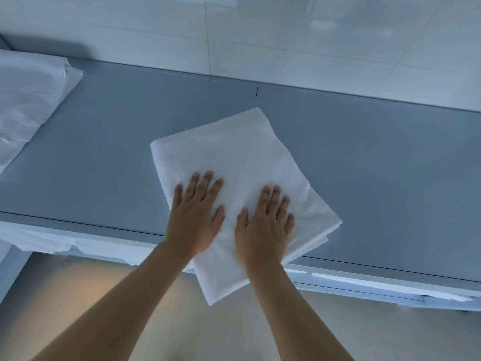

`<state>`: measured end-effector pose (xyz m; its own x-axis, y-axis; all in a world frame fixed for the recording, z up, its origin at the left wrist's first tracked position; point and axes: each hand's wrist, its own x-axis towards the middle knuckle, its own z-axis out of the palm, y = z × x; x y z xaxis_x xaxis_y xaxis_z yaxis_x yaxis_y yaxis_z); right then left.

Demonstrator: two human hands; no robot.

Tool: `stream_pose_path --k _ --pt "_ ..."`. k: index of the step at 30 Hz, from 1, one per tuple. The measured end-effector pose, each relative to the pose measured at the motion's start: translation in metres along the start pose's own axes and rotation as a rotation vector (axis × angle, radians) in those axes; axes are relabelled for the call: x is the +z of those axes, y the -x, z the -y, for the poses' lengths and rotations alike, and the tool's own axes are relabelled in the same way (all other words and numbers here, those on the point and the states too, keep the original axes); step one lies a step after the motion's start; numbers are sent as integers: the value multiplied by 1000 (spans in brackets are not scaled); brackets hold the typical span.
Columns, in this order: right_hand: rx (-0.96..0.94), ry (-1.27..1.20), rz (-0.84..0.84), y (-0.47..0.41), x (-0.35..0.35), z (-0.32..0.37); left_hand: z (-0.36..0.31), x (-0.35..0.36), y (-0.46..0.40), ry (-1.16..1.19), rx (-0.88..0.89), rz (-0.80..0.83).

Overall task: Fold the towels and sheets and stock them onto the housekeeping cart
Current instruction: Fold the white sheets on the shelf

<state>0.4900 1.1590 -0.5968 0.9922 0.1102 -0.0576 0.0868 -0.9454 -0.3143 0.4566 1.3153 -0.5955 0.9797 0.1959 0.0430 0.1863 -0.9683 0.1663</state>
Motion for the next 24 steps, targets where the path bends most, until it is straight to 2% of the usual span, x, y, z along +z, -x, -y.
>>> stream_pose_path --k 2,4,7,9,12,16,18,22,24 --pt "-95 35 -19 3 -2 18 29 -9 -9 -14 76 30" --pt "-291 52 -42 -11 -5 23 62 -18 -19 -42 165 63" --pt "-573 102 50 -41 -6 18 109 -29 -32 -86 272 86" --pt "-641 129 97 -51 3 25 133 -34 -38 -109 302 83" --pt "-601 131 43 -51 23 53 155 -40 -43 -133 239 72" --pt "-539 115 5 -52 38 94 168 -40 -34 -20 -45 34" --pt "-521 111 -1 -53 42 112 169 -37 -22 19 -131 12" --pt "-491 93 -19 -47 44 125 169 -34 -6 1 -171 -19" --pt "-370 71 -56 -44 42 124 170 -35 -4 -4 -168 -27"
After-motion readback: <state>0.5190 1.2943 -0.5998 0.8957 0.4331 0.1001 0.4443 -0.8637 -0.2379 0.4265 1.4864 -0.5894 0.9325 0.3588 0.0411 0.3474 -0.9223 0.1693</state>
